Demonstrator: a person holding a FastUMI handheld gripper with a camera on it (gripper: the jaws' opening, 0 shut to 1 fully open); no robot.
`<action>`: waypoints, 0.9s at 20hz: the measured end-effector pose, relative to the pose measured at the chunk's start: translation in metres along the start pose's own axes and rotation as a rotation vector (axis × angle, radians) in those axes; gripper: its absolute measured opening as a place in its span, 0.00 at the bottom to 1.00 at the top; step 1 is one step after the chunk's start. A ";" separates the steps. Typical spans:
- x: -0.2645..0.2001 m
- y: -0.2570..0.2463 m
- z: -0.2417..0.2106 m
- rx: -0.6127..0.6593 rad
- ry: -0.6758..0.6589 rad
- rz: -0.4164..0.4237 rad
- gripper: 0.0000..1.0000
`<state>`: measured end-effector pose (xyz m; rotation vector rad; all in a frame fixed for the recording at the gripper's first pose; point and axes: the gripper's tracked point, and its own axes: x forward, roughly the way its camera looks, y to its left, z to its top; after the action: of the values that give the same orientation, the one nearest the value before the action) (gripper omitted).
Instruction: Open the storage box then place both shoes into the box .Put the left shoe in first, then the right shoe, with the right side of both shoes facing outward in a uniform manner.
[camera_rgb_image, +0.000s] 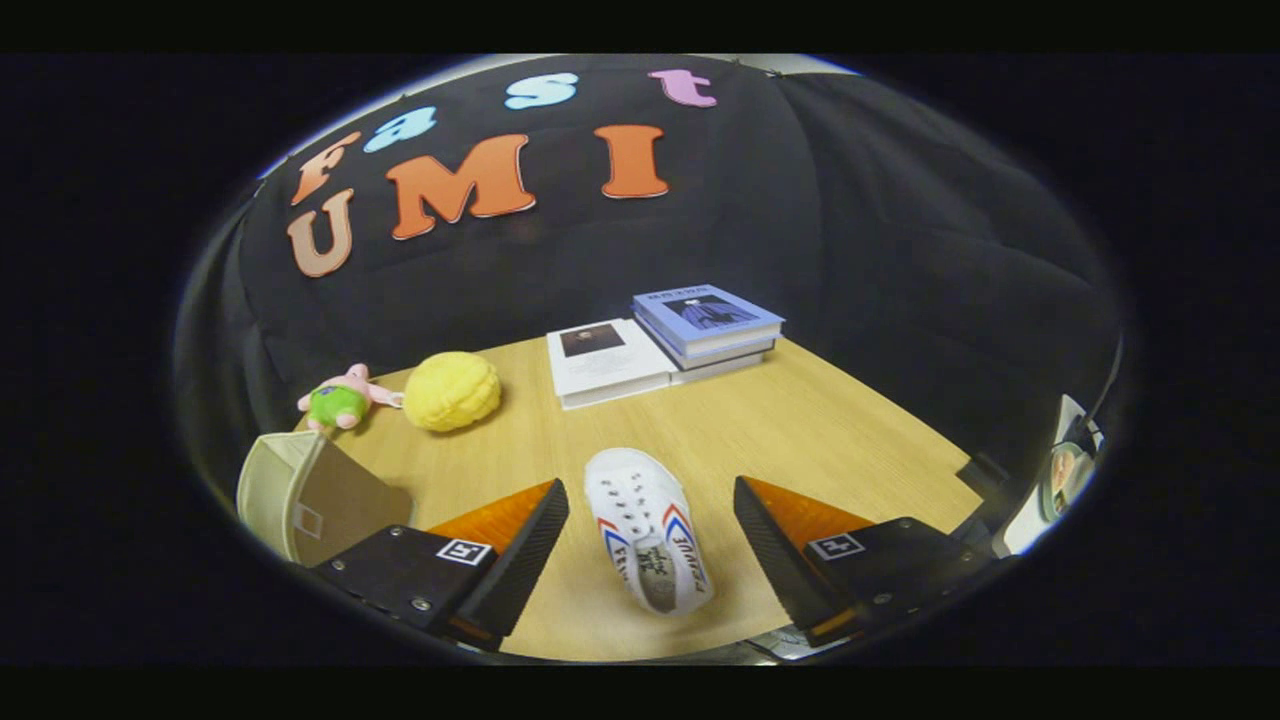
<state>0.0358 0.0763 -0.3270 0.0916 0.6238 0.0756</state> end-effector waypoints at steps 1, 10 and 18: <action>0.005 -0.006 -0.009 0.001 0.017 -0.010 0.99; 0.040 -0.008 -0.078 -0.014 0.212 -0.011 0.66; 0.054 -0.005 -0.088 -0.001 0.266 0.001 0.33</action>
<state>0.0278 0.0822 -0.4303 0.0819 0.8897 0.0899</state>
